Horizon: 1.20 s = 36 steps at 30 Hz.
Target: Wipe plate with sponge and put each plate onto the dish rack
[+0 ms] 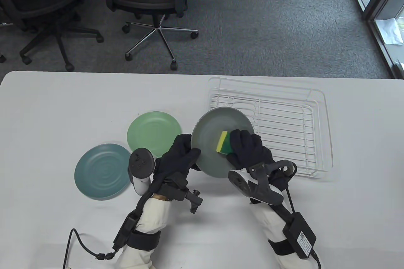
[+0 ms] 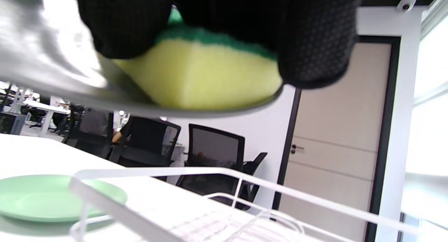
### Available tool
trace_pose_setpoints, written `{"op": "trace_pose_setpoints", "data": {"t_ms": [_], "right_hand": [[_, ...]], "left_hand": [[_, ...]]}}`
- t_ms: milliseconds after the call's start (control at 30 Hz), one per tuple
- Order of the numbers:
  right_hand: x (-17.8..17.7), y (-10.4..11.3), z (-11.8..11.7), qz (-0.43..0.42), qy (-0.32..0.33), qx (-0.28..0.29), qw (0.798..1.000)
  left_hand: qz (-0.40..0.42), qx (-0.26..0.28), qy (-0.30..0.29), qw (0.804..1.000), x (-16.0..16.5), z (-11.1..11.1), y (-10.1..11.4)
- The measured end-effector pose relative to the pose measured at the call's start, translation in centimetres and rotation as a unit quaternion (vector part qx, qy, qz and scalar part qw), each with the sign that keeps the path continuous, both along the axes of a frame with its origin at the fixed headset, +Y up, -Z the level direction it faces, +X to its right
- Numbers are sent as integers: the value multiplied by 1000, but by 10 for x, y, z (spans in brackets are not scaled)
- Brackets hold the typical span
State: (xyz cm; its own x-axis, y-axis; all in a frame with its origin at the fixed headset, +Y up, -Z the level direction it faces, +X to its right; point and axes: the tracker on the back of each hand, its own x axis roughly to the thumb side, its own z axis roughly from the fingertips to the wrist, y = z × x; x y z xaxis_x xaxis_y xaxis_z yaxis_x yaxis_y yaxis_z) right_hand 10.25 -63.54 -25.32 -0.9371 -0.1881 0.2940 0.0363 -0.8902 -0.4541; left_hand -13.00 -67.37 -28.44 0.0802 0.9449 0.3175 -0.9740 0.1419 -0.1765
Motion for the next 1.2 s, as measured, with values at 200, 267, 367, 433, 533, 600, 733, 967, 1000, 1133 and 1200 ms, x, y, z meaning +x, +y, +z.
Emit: {"op": "trace_pose_setpoints", "data": {"t_ms": [200,267,367,433,533,600,733,967,1000,1133,1200], "right_hand": [[-15,6,7,9,41,-60,997],[-19,8,9,-5,66,-94,993],[-24,10,10,-49,128,-162,977],[-25,9,10,-66,146,-176,971],[-25,8,11,-62,130,-137,980],[-25,7,10,-76,121,-110,984],[-20,5,10,-105,88,-28,990],[-2,5,5,-62,-8,62,996],[3,3,2,-63,-21,54,996],[13,-3,-7,-57,-46,36,997],[15,-6,-10,-45,-54,14,997]], "left_hand": [[19,4,33,999,-5,-1,1],[33,-1,28,999,-6,0,0],[34,-5,15,999,-9,-2,-1],[31,-5,2,1000,-9,-3,-3],[34,-7,-25,999,-8,-1,-5],[22,-3,-43,999,-6,-3,-4],[-6,4,-84,996,4,-1,-4],[-40,16,-116,992,20,5,-2],[-45,20,-115,992,19,5,-1],[-36,22,-100,994,14,5,0],[-22,20,-83,996,10,5,1]]}}
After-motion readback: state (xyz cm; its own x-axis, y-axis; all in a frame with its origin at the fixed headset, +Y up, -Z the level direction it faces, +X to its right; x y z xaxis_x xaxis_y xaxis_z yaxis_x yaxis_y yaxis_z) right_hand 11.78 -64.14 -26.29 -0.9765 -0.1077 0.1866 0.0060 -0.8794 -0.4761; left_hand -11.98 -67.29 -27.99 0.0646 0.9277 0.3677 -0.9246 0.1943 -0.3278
